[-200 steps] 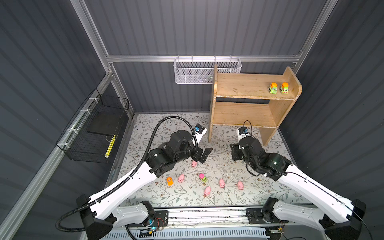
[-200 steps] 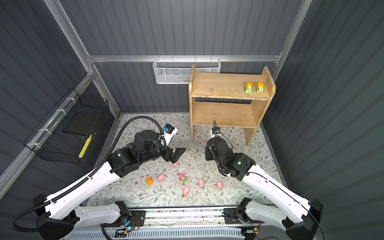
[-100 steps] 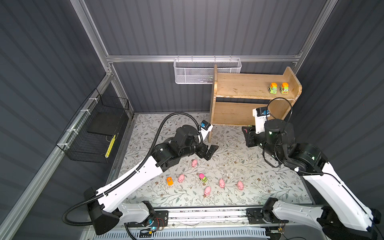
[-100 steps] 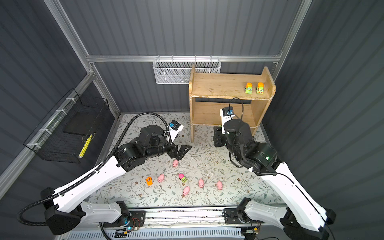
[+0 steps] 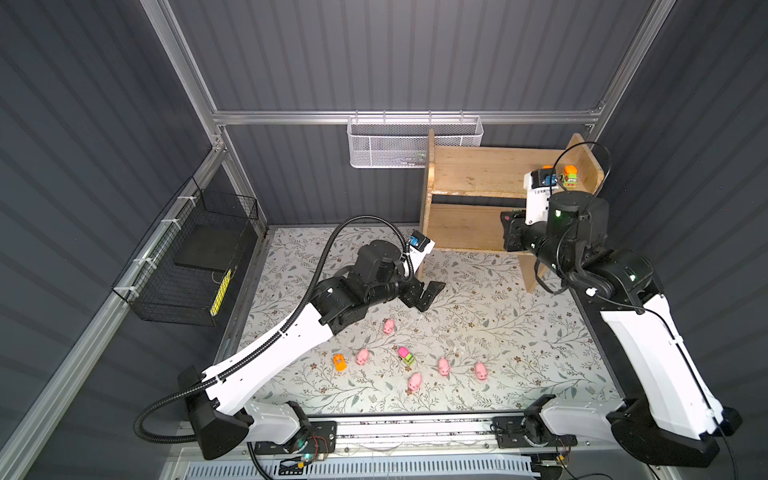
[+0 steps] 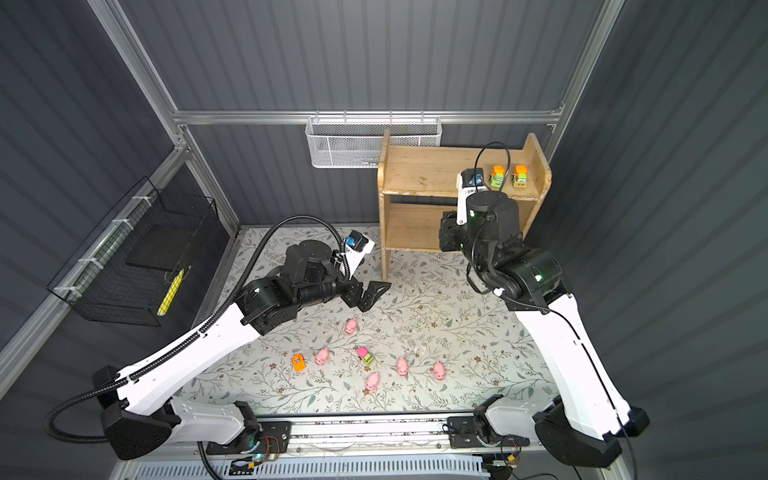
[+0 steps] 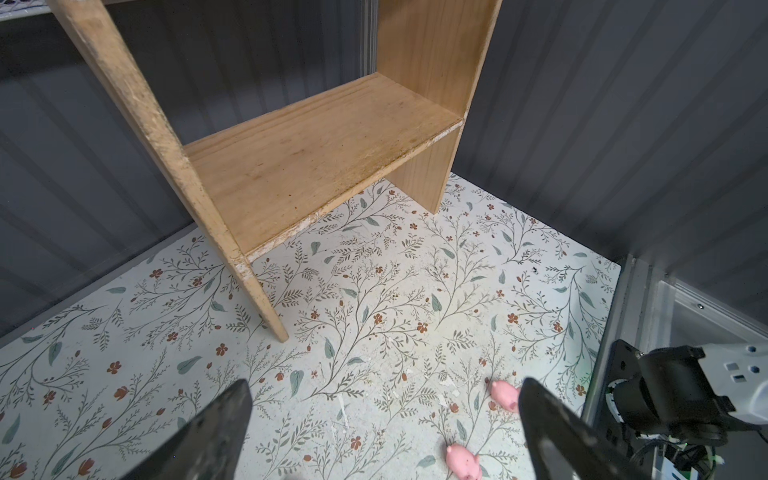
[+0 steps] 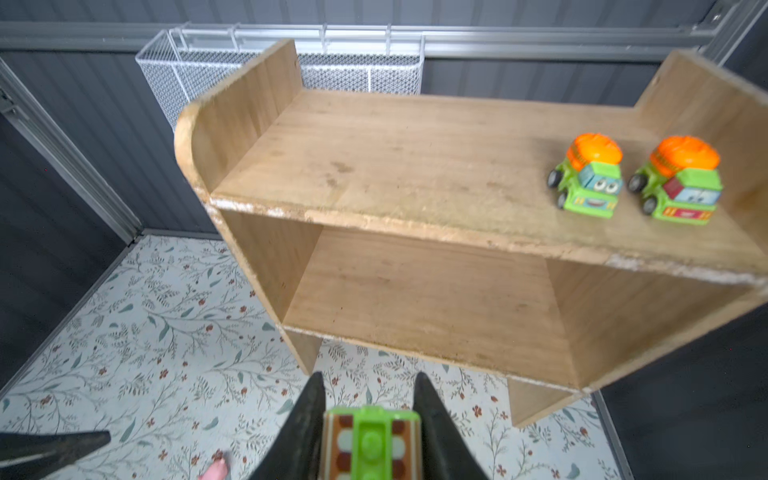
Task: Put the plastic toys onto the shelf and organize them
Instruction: 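Lift the truck and carry it up to the top shelf with the right gripper, then lower the truck beside the orange-and-green trucks and open the right gripper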
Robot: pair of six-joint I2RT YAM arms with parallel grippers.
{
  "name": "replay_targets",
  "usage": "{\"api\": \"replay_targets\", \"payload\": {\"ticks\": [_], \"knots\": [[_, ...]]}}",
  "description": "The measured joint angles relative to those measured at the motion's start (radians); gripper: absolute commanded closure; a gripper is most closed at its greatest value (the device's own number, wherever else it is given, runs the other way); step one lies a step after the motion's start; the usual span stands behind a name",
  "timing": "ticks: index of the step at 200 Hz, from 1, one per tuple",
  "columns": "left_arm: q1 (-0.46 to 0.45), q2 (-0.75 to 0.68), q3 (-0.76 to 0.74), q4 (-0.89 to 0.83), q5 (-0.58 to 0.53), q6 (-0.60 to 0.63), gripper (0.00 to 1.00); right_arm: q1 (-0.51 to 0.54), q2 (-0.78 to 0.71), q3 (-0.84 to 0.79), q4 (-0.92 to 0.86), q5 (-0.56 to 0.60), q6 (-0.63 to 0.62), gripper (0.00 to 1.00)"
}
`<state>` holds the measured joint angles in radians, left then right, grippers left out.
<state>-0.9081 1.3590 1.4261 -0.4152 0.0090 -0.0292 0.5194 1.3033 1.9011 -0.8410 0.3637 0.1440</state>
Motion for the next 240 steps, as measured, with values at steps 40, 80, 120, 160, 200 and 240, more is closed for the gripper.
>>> {"api": "replay_targets", "payload": {"ticks": [40, 80, 120, 160, 200, 240], "knots": [[0.0, 0.084, 0.09, 0.011, 0.009, 0.027, 0.0, -0.052, 0.13, 0.154, 0.01, -0.032, -0.058, 0.72], [0.0, 0.129, 0.177, 0.019, 0.023, 0.057, 0.0, -0.129, 0.261, 0.302, 0.008, -0.082, -0.101, 0.72], [0.0, 0.157, 0.22, 0.014, 0.033, 0.082, 0.0, -0.208, 0.377, 0.438, -0.006, -0.14, -0.123, 0.72], [0.0, 0.19, 0.27, 0.006, 0.055, 0.098, 0.0, -0.264, 0.449, 0.504, -0.023, -0.196, -0.126, 0.72], [0.0, 0.214, 0.309, 0.003, 0.064, 0.117, 0.0, -0.305, 0.49, 0.538, -0.042, -0.238, -0.127, 0.72], [0.0, 0.224, 0.309, -0.005, 0.063, 0.134, 0.0, -0.344, 0.514, 0.538, -0.051, -0.269, -0.126, 0.71]]}}
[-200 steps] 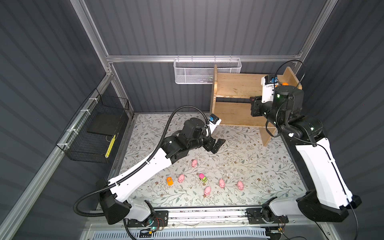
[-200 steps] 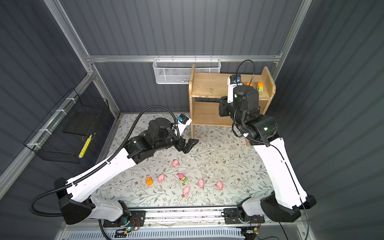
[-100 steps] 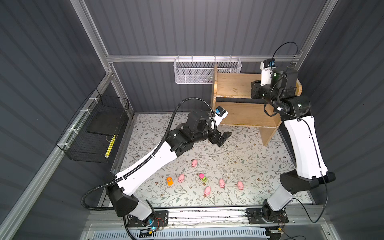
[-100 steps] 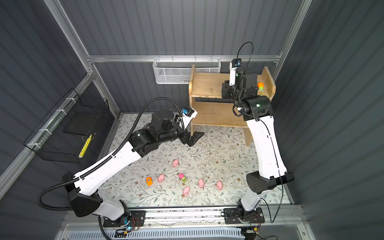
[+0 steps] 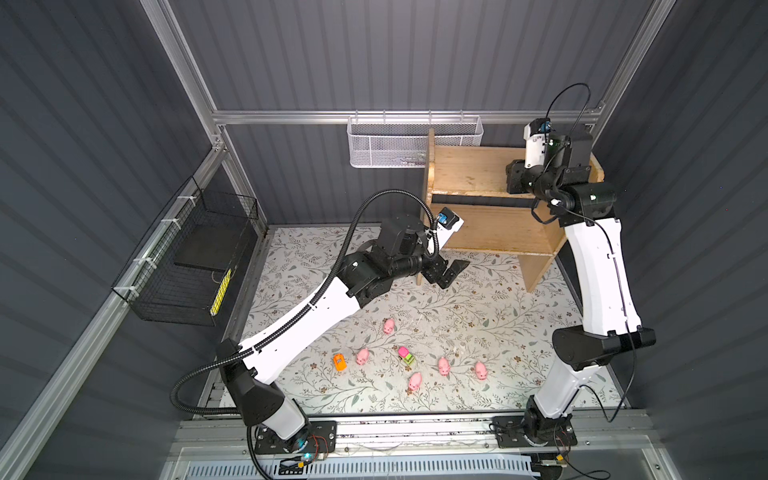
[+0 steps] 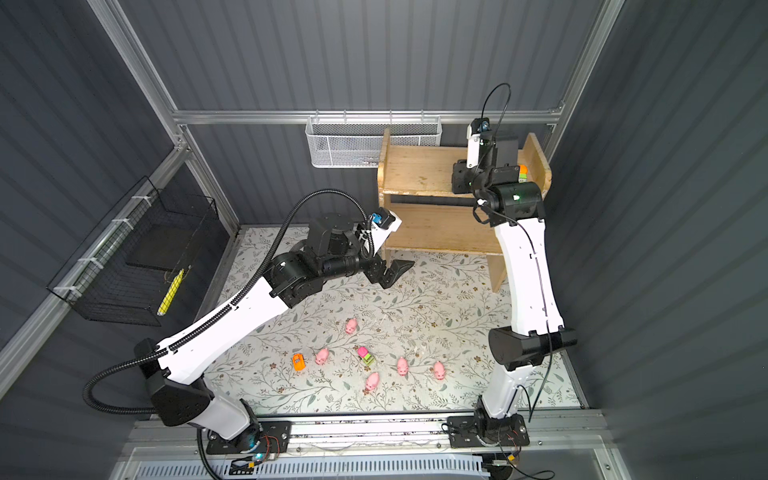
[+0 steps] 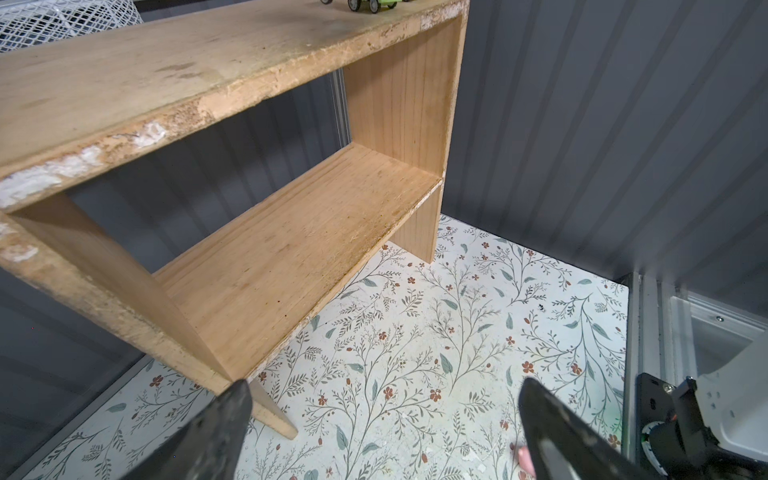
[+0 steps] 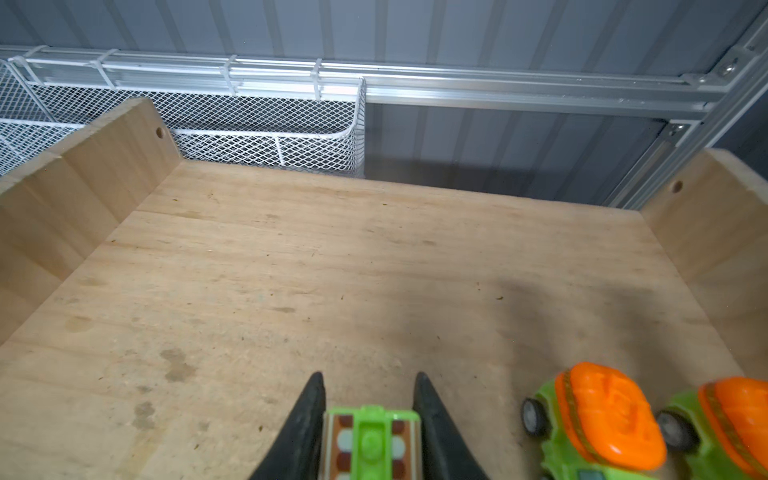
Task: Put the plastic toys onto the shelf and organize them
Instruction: 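Lower the truck beside the orange-and-green trucks and open the right gripper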
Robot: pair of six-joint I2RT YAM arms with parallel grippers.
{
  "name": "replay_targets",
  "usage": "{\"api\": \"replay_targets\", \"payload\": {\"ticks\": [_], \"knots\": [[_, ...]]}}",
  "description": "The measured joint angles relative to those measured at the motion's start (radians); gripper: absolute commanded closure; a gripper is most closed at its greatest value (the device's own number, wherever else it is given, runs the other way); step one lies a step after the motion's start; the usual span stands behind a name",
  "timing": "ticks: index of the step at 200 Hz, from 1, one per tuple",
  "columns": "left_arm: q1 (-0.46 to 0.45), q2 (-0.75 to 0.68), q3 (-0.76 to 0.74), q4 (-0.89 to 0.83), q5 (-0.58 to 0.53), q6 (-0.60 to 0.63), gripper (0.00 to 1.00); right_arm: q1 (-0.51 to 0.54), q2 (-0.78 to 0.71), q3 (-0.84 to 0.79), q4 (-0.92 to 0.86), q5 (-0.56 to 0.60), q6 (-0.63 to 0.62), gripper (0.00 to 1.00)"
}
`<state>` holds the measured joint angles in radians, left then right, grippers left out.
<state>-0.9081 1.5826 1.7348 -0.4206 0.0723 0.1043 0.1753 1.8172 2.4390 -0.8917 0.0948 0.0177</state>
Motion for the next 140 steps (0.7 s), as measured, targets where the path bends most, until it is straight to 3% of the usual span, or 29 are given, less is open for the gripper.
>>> {"api": "replay_targets", "payload": {"ticks": [104, 140], "knots": [[0.0, 0.018, 0.002, -0.005, -0.001, 0.021, 0.0, -0.06, 0.053, 0.021, -0.001, -0.065, 0.003, 0.7], [0.0, 0.033, 0.014, -0.005, -0.002, 0.025, 0.0, -0.068, 0.061, 0.026, 0.003, -0.074, 0.01, 0.66]]}}
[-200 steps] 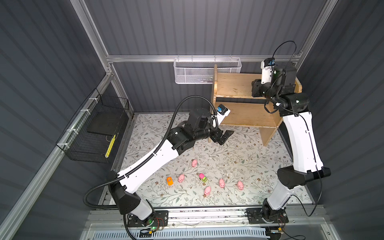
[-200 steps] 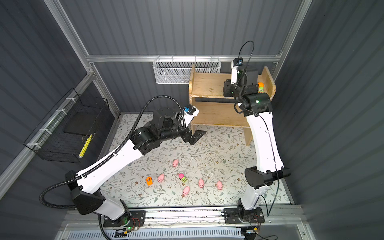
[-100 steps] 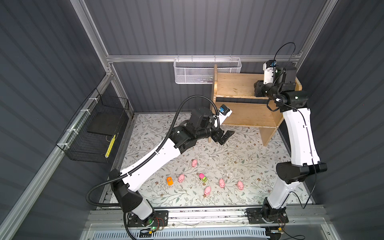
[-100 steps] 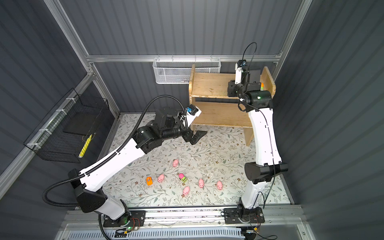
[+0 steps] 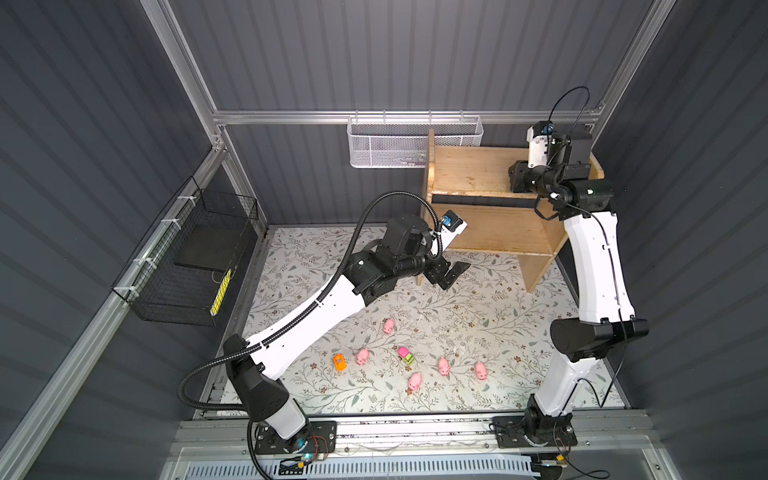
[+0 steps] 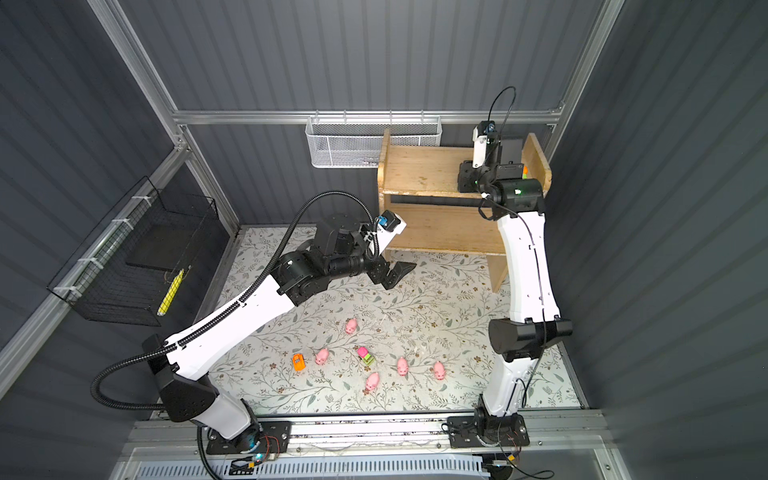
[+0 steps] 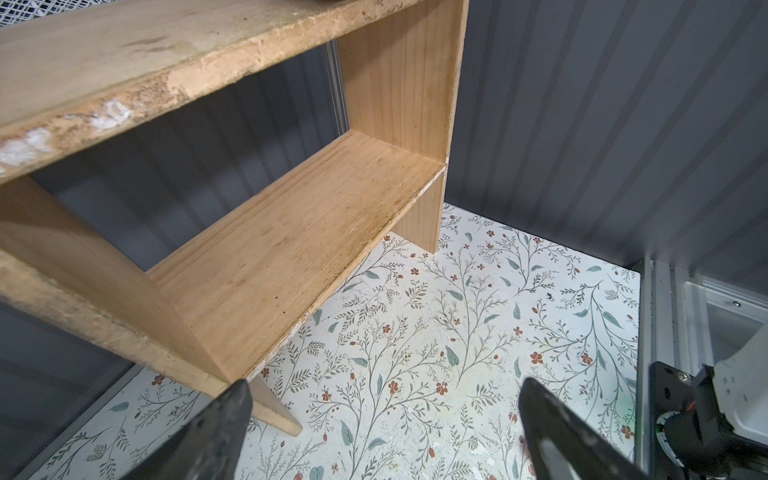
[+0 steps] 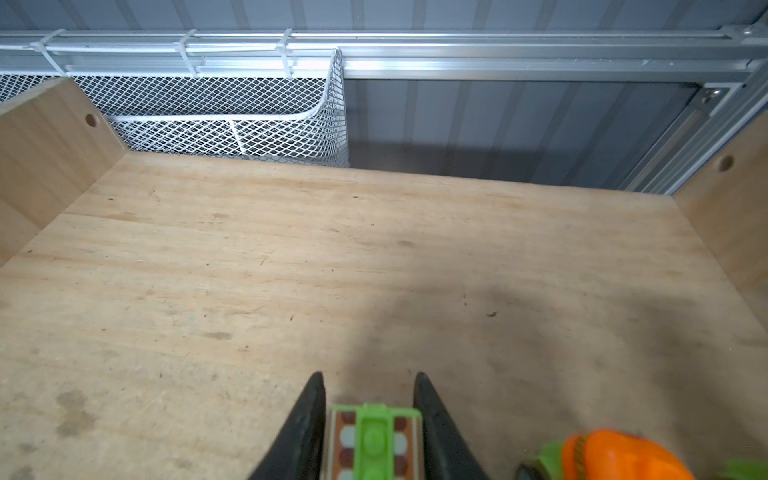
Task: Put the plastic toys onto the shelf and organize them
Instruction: 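Lower the truck beside the orange-and-green trucks and open the right gripper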
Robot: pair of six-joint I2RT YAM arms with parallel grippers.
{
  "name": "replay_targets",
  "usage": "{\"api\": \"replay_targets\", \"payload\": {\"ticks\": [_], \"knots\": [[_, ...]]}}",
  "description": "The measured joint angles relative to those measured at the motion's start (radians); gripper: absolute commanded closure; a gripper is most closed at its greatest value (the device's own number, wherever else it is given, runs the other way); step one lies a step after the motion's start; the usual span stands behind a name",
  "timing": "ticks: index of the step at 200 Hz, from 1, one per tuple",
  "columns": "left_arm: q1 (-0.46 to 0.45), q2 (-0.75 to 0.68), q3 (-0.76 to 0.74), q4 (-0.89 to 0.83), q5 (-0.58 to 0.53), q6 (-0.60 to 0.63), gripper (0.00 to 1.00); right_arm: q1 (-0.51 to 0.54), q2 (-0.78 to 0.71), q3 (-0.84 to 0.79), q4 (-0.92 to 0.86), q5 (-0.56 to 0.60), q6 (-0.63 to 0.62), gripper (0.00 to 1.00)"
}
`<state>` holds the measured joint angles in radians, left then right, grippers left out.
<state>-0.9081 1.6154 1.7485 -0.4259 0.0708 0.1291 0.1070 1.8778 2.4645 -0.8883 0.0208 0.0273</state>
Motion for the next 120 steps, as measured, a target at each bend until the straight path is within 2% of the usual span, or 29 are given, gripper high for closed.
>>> {"api": "replay_targets", "payload": {"ticks": [74, 120], "knots": [[0.0, 0.002, 0.005, 0.001, -0.011, 0.012, 0.0, -0.01, 0.002, 0.003, -0.003, -0.013, 0.026, 0.54], [0.0, 0.002, 0.005, 0.004, -0.021, 0.018, 0.0, -0.01, 0.023, 0.06, -0.018, -0.018, 0.039, 0.46]]}}
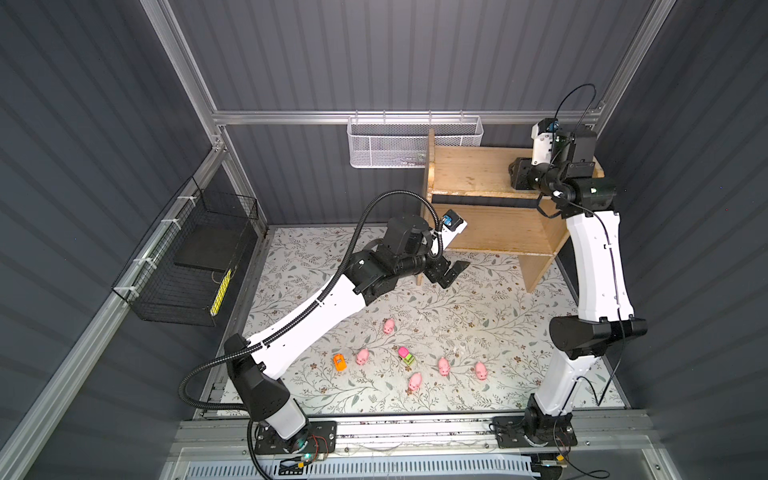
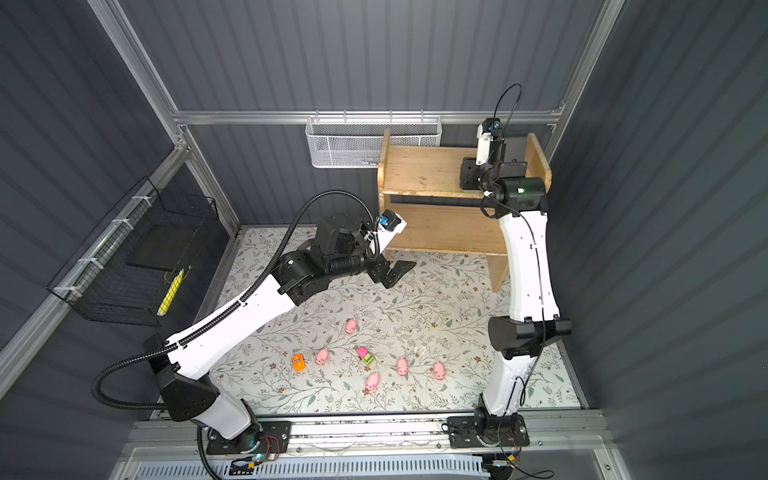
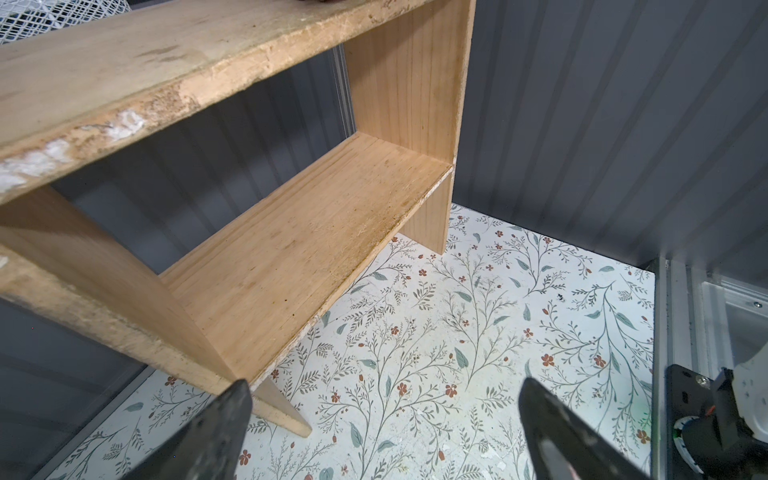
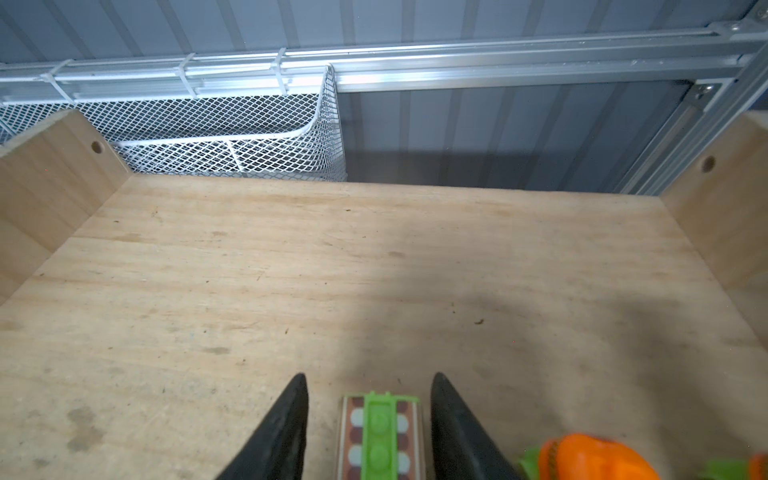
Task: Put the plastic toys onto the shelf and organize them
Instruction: 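Lower the truck beside the orange-and-green trucks and open the right gripper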
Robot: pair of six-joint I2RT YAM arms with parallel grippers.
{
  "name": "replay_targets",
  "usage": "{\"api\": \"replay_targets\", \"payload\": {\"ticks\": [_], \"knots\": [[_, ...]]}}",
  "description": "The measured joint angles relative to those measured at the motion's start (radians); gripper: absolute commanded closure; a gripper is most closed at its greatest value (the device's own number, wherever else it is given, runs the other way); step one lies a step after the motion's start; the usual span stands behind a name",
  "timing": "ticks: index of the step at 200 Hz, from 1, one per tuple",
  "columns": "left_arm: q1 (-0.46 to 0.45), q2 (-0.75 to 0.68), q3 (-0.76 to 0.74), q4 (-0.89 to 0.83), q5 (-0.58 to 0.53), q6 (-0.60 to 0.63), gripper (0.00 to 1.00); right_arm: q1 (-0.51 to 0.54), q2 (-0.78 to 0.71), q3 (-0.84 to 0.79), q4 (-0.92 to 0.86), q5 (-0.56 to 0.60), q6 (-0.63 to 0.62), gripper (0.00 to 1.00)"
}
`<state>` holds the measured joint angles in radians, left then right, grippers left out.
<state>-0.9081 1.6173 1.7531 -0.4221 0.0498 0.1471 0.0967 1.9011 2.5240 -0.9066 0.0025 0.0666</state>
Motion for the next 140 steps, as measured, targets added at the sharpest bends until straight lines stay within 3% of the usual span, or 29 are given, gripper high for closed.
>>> {"api": "replay_targets", "payload": {"ticks": [86, 140], "knots": [[0.0, -0.025, -0.027, 0.007, -0.033, 0.0, 0.0, 0.0, -0.031, 0.011, 0.0, -0.016, 0.019, 0.33], [0.0, -0.085, -0.069, 0.011, -0.069, 0.0, 0.0, 0.003, -0.207, -0.027, 0.011, -0.026, 0.023, 0.31]]}}
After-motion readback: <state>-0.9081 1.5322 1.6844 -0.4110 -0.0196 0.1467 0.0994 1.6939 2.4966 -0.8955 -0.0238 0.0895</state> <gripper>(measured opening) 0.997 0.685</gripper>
